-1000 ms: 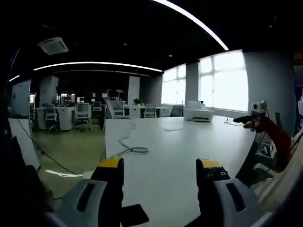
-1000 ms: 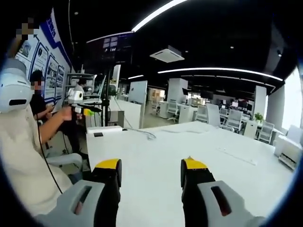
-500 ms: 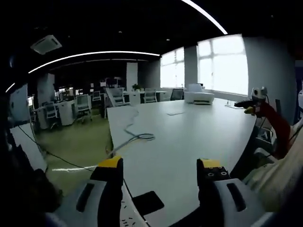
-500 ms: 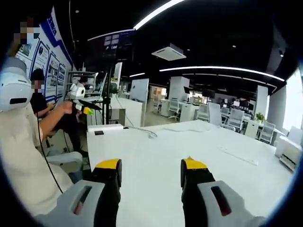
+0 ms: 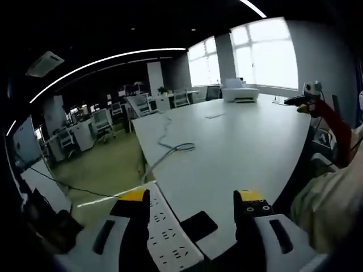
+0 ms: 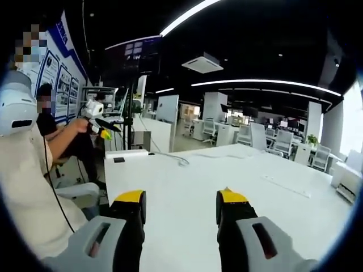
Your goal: Pick up the power strip scattered on the table, fix it on the side mounting bracket of the table, and press the switch
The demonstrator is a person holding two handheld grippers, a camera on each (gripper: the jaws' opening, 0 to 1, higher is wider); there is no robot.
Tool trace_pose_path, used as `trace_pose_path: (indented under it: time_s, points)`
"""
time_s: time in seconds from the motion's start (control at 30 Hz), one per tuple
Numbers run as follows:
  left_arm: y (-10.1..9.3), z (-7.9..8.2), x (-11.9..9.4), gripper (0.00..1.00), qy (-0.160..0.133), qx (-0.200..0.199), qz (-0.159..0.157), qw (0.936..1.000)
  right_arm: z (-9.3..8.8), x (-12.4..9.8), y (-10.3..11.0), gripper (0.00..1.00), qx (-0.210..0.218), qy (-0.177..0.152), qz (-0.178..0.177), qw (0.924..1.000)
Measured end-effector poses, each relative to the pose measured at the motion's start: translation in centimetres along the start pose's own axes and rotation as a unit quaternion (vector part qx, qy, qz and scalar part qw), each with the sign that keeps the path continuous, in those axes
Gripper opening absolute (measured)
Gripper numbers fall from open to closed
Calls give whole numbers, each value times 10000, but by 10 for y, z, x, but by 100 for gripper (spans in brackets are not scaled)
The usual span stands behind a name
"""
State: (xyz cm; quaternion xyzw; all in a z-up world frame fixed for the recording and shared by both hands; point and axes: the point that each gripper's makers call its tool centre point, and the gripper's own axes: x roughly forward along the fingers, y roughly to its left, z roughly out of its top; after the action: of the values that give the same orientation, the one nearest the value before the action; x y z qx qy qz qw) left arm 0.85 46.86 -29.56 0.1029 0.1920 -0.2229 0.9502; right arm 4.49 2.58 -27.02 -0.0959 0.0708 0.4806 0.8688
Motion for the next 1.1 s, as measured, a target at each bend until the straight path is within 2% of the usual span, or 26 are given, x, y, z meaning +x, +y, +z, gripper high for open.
trace_pose_path:
  time_s: [0.23,0.33,0.57,0.77,0.87,1.0,1.1]
  points:
    - [12,-1,-5,64,103,-17,85,9999,-1,0,-1,45,46,-74,-1,10000]
    - [14,1,-8,64,82,-36,-6,10000,-2,1,-1,45,58,-76,-3,10000]
    - [16,-3,-10,62,125,-227,-573,9980,0,2,-1,42,48,-98,-12,9999]
    - [19,-7,-13,59,325,57,-727,9968,1,1,-4,42,91,-170,-63,9998]
    - [17,-17,-13,59,580,182,-968,9934,2,1,-5,41,104,-208,-75,9997]
    - [19,-30,-9,59,749,81,-1137,9907,0,2,-4,40,108,-190,-68,9997]
    - [22,-34,-9,59,775,55,-1161,9902,0,2,-5,40,108,-185,-71,9997]
